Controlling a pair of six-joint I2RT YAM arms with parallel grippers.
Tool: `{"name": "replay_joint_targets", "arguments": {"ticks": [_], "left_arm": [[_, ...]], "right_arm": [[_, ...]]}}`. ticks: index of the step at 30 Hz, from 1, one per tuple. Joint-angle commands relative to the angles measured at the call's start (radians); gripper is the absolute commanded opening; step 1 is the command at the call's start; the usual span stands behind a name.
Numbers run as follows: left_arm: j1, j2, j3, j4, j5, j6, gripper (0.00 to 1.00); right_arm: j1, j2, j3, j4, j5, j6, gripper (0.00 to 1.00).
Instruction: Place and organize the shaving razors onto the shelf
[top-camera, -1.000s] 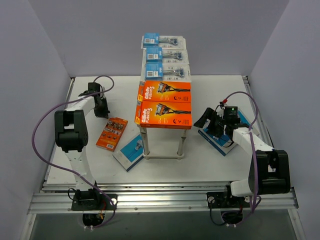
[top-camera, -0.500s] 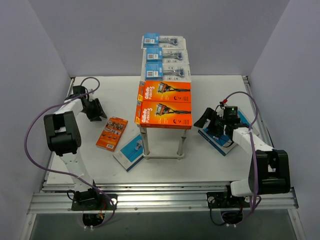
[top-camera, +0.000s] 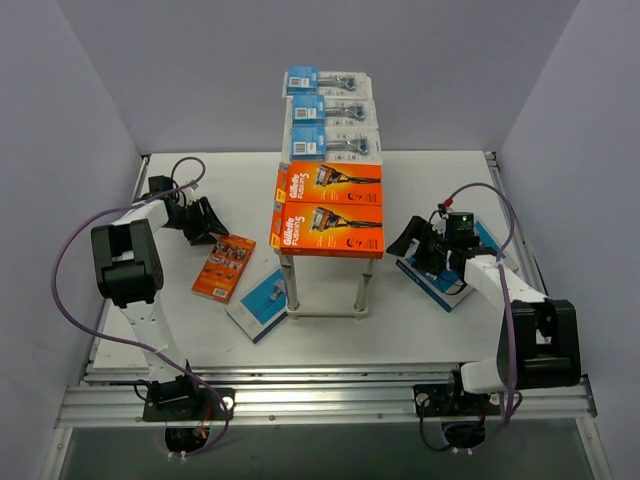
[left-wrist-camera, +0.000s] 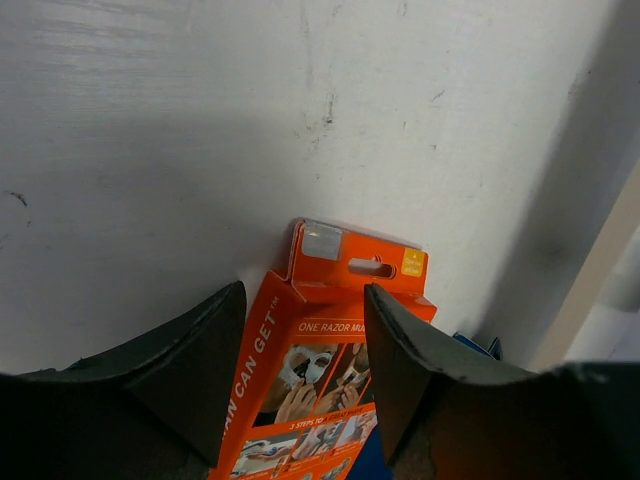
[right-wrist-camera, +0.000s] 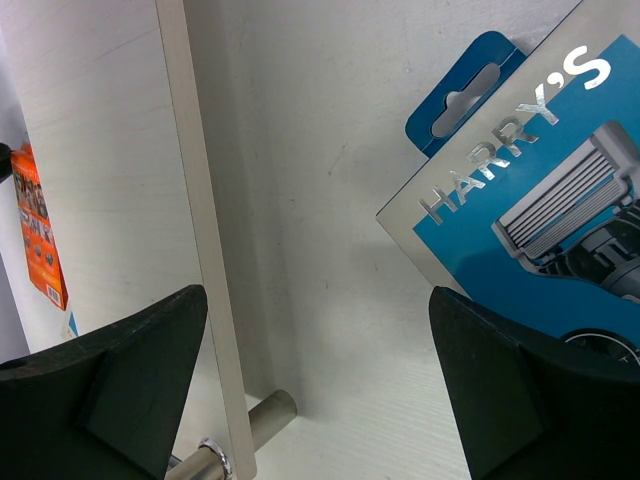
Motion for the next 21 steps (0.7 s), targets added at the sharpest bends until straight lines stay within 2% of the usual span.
{"name": "replay_joint_targets", "arguments": {"ticks": [1, 6, 11, 21], "left_arm": [[-0.003, 0.041, 0.045, 0.032, 0.075, 0.020, 0.61], [-0.004, 0.075, 0.068, 0.029, 0.151, 0.032, 0.62], [0.002, 0.090, 0.080, -0.015, 0.160, 0.089, 0.61], [-0.003, 0.095, 0.062, -0.040, 0.204, 0.125, 0.40]], "right_arm": [[0.005, 0.004, 0.003, -0.005, 0.011, -0.022, 0.88], [0.007, 0.010, 0.003, -0.004, 0.014, -0.024, 0.88], [0.007, 0.015, 0.005, -0.007, 0.014, -0.024, 0.88], [0.008, 0.021, 0.005, 0.001, 0.012, -0.019, 0.88]]}}
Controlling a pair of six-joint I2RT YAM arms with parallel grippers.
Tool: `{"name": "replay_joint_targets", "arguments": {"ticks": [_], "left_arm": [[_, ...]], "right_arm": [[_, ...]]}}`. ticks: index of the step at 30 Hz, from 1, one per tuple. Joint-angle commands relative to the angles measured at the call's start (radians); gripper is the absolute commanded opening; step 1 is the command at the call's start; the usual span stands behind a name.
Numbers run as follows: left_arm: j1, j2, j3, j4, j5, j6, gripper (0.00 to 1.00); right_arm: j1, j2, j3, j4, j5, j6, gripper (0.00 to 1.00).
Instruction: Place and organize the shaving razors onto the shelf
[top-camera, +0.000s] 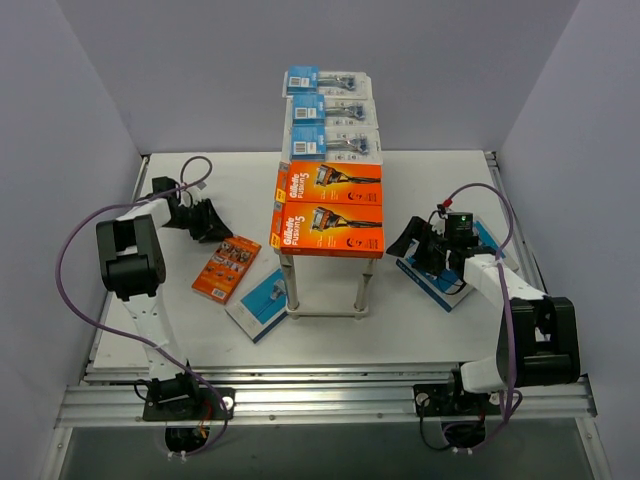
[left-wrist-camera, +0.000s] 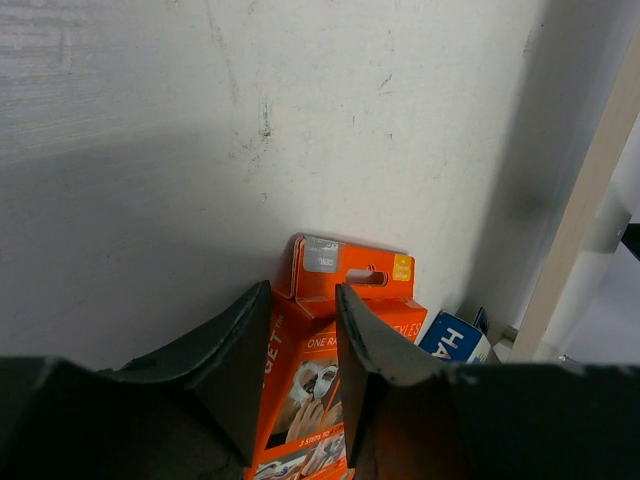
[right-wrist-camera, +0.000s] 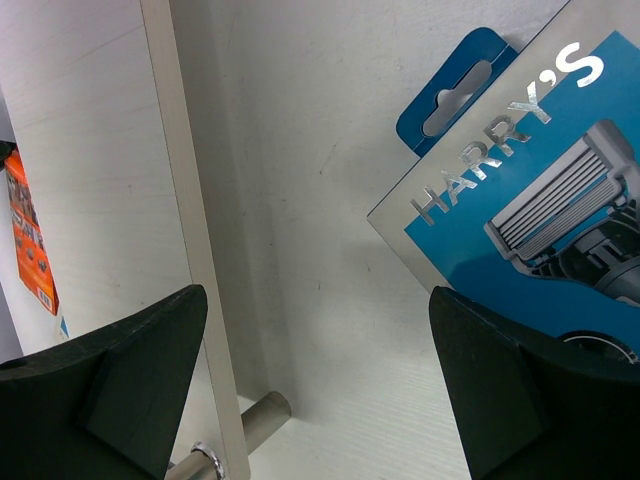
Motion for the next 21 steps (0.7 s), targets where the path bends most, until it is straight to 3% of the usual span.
{"name": "replay_joint_targets", "arguments": {"ticks": [1, 21], "left_arm": [[-0.006, 0.006, -0.005, -0.015, 0.023, 0.042, 0.39], [-0.029, -0.148, -0.180, 0.077, 0.179, -0.030, 0.32]], "right_arm": [[0.008, 0.010, 0.003, 0.001, 0.004, -0.015, 0.88], [0.020, 0.002, -0.001, 0.011, 0.001, -0.012, 0.88]]}}
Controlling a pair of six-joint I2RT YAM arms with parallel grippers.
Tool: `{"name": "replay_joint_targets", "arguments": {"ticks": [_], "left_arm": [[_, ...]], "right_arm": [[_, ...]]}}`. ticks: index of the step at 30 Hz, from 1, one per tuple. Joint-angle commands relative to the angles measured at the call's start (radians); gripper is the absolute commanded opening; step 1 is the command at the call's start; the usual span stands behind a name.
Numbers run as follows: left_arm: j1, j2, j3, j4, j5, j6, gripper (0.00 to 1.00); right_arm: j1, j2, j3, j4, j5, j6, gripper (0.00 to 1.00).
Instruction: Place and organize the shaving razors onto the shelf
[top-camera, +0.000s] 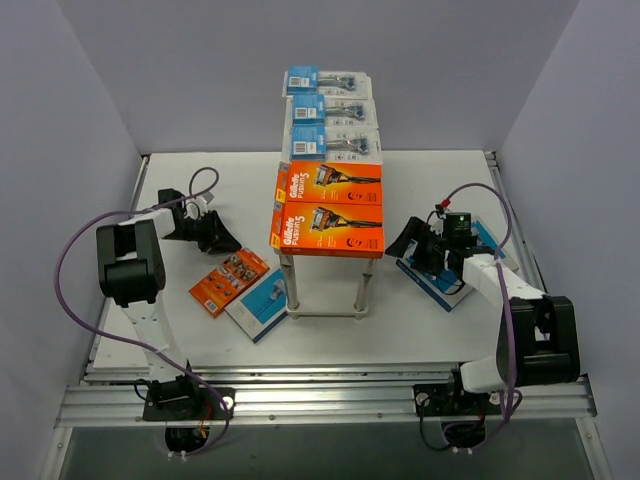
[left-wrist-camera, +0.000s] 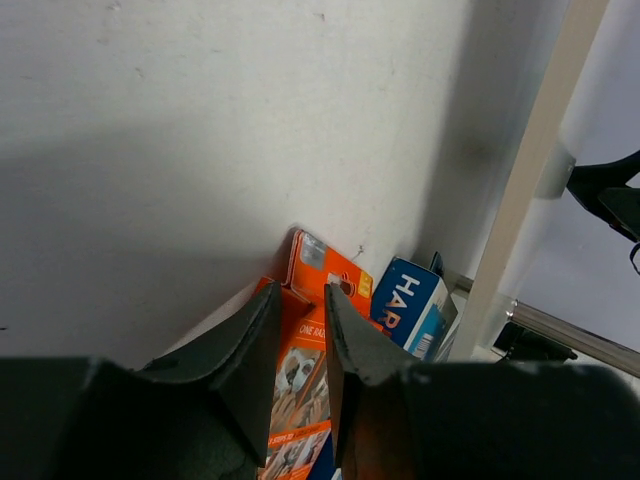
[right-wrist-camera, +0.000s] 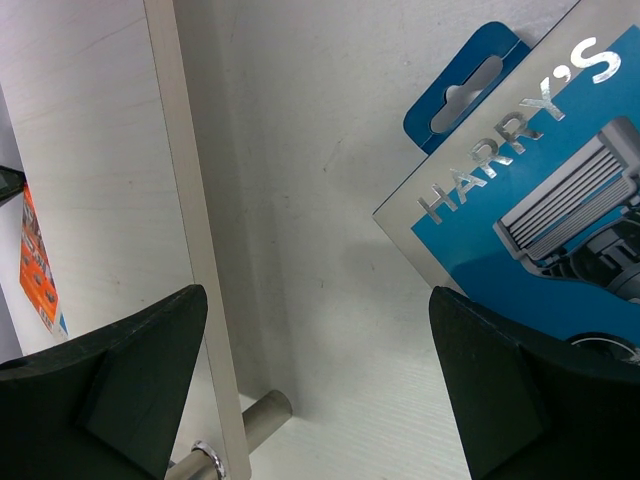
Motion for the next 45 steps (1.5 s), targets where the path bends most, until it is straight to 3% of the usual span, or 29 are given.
{"name": "replay_joint_targets", "arguments": {"ticks": [1, 14, 19, 23, 26, 29, 30, 33, 37, 41, 45], "left_arm": [[-0.012, -0.078, -0.020, 0.044, 0.059, -0.004, 0.32], [-0.044, -0.157, -0.072, 0.003, 0.007, 0.015, 0.31], [-0.044, -0.205, -0.074, -0.010, -0.076, 0.019, 0.44], [-0.046, -0.265, -0.083, -0.008, -0.140, 0.007, 0.50], [-0.043, -0.311, -0.102, 0.004, -0.223, -0.007, 0.52], [-0.043, -0.354, -0.129, 0.018, -0.302, -0.014, 0.54], [-0.043, -0.361, -0.135, 0.019, -0.321, -0.016, 0.54], [-0.043, -0.383, -0.163, 0.024, -0.376, -0.016, 0.55], [-0.043, -0.381, -0.165, 0.012, -0.392, -0.016, 0.56], [-0.038, -0.375, -0.149, 0.001, -0.412, -0.030, 0.56], [-0.038, -0.378, -0.134, -0.020, -0.432, -0.034, 0.57]], "right_arm": [[0.008, 0.001, 0.000, 0.011, -0.002, -0.010, 0.88], [0.017, -0.007, -0.003, 0.014, -0.007, -0.010, 0.88], [0.027, -0.021, -0.003, -0.001, 0.001, -0.014, 0.88], [0.028, -0.070, 0.002, -0.044, 0.095, -0.004, 0.85], [0.014, -0.126, -0.012, -0.078, 0.162, 0.033, 0.79], [0.014, -0.194, -0.037, -0.121, 0.197, 0.065, 0.63], [0.014, -0.211, -0.047, -0.138, 0.211, 0.070, 0.50], [0.048, -0.281, -0.067, -0.156, 0.212, 0.090, 0.27], [0.169, -0.399, -0.115, -0.217, 0.267, 0.148, 0.08], [0.296, -0.555, -0.182, -0.260, 0.355, 0.222, 0.00], [0.419, -0.709, -0.242, -0.309, 0.401, 0.295, 0.00]]}}
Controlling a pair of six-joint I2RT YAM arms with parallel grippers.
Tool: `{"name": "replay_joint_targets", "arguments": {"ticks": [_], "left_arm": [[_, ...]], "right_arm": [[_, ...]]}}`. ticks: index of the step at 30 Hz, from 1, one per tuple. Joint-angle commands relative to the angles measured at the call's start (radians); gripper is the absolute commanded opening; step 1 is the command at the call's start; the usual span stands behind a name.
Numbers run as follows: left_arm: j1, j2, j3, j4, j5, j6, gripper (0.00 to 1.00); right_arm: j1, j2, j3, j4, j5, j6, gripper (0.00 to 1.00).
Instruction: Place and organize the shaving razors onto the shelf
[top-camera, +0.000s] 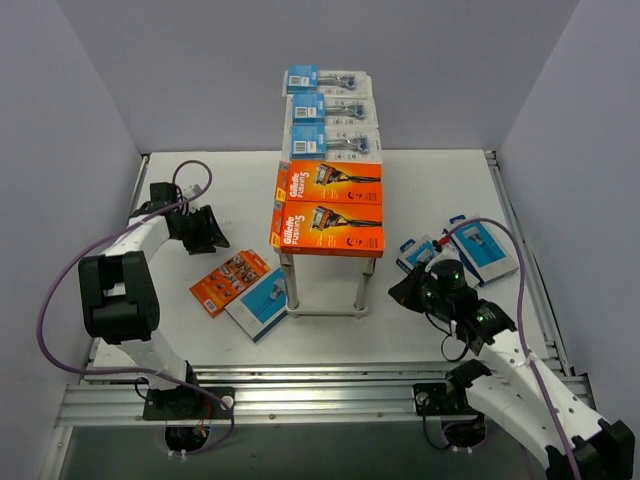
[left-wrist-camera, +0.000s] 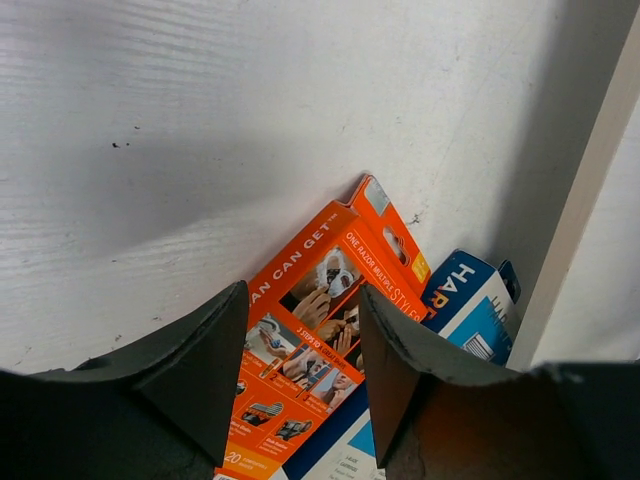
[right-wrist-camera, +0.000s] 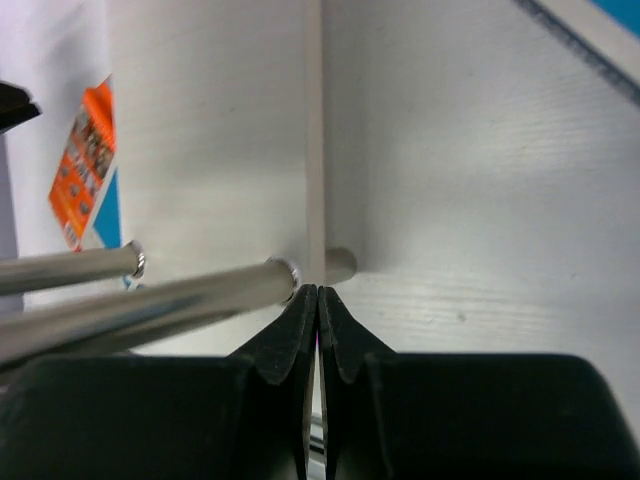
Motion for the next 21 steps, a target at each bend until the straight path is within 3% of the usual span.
{"name": "replay_joint_targets", "arguments": {"ticks": [1, 7, 8, 15, 21], "left_arm": [[0.007, -0.019, 0.040, -0.018, -0.042, -0.006, 0.57], [0.007, -0.018, 0.044, -0.061, -0.112, -0.002, 0.57], [0.005, -0.018, 0.043, -0.065, -0.123, -0.002, 0.57], [0.007, -0.015, 0.041, -0.084, -0.177, 0.004, 0.59], [0.005, 0.005, 0.047, -0.090, -0.188, 0.006, 0.59]], "right_arm": [[0.082, -0.100, -0.040, -0.065, 0.083, 0.083, 0.00], [0.349, -0.122, -0.080, -0.021, 0.157, 0.117, 0.00], [0.444, -0.109, -0.078, -0.001, 0.176, 0.125, 0.00], [0.853, 0.007, -0.042, 0.048, 0.498, 0.221, 0.00], [1.027, 0.128, -0.054, 0.205, 0.605, 0.238, 0.00]]}}
